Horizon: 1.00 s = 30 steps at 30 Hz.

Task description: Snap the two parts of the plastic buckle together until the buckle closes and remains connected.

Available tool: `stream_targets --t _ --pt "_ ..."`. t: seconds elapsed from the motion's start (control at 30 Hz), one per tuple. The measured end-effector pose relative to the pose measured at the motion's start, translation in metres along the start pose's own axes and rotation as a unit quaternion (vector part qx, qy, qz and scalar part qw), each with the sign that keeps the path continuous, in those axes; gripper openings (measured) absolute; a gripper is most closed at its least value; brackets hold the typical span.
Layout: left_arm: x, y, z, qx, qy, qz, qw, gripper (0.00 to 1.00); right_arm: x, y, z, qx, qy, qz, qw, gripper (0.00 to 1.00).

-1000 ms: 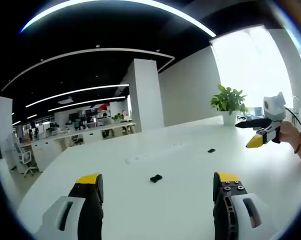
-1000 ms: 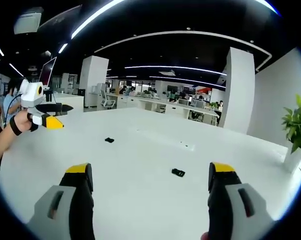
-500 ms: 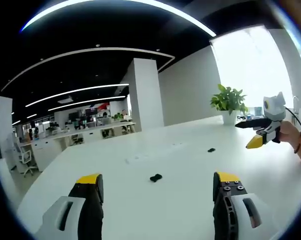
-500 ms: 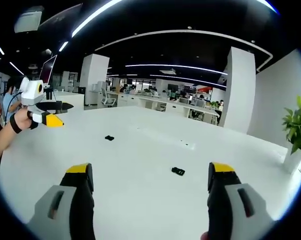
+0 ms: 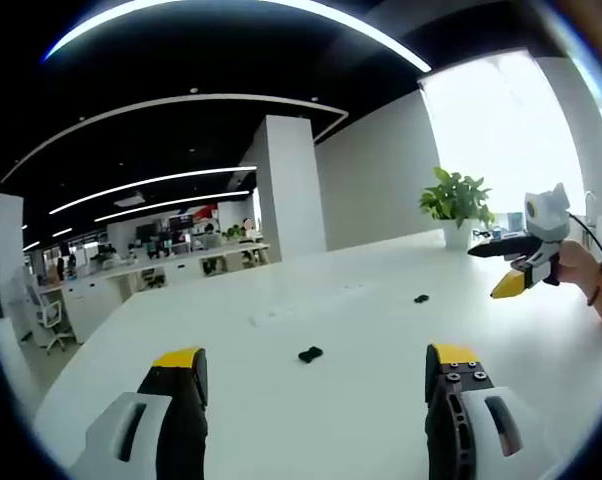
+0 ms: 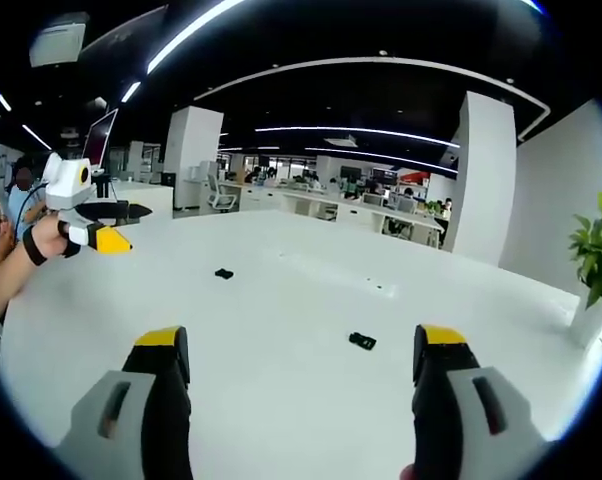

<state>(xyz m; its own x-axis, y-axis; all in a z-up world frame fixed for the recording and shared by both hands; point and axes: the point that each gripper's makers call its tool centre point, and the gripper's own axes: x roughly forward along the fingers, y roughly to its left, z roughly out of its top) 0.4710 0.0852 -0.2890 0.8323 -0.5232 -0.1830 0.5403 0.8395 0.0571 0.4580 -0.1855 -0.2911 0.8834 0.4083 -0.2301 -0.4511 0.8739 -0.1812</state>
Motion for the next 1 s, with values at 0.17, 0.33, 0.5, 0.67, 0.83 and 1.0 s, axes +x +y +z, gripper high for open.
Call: stream_targets --t 0.17,0.33,0.5,0.67,0.83,1.0 --pt "0.000 0.001 -0.001 -0.001 0.001 0.000 1.0000 0.91 0.001 0.003 -0.002 -0.001 0.004 0.007 1.0000 0.91" --pt "0.003 -0.002 -0.006 0.000 0.008 -0.003 1.0000 0.91 0.004 0.003 -0.007 0.000 0.009 0.009 0.9999 0.90" --pt "0.005 -0.005 -0.009 -0.001 0.013 -0.008 0.9999 0.91 0.005 -0.005 -0.014 0.015 0.009 0.006 0.9998 0.88" --pt "0.006 -0.009 -0.009 -0.002 0.014 -0.012 0.9998 0.91 0.004 -0.011 -0.013 0.031 -0.002 0.001 0.9995 0.88" --pt "0.004 -0.008 -0.007 -0.006 0.008 -0.008 0.9999 0.90 0.006 -0.008 -0.013 0.038 -0.005 0.009 0.9992 0.88" --pt "0.005 -0.010 -0.008 -0.009 0.009 -0.010 0.9999 0.90 0.005 -0.008 -0.012 0.044 -0.011 0.010 0.9989 0.87"
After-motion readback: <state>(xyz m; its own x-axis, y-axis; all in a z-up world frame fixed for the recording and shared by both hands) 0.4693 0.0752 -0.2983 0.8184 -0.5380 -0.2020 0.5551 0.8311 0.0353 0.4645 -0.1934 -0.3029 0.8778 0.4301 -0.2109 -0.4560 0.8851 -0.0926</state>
